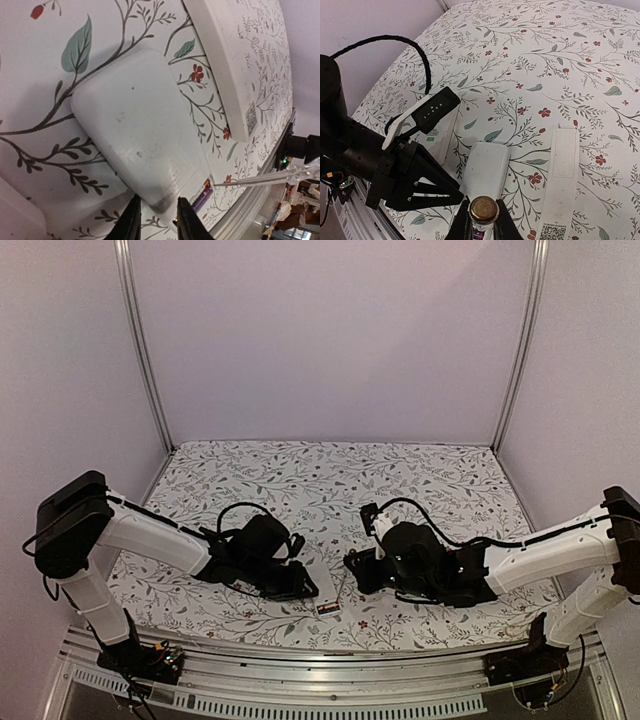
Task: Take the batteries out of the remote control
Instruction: Adjust the remote control without the battery cover at the center of the board.
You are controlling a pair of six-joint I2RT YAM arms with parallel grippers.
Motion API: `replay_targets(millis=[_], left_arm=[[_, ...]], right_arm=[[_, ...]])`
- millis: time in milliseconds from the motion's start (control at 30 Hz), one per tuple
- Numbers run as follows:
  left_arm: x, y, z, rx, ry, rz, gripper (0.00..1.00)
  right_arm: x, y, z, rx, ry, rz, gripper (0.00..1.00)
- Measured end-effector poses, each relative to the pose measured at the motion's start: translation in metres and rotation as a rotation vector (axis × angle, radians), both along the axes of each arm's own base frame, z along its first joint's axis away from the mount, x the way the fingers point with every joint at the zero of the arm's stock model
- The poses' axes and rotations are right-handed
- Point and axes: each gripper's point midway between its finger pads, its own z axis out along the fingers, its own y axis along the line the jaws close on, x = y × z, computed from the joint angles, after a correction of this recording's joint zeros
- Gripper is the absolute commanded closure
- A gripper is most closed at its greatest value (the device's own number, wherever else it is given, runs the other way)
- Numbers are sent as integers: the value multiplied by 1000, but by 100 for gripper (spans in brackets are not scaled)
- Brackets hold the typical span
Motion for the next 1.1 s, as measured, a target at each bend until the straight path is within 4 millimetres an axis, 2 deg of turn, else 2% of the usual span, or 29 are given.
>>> replay_targets(millis=[1100], left_arm=[[-2,-1,0,-4,6,-3,77]], right_arm=[[1,1,-8,-56,20,-62,100]])
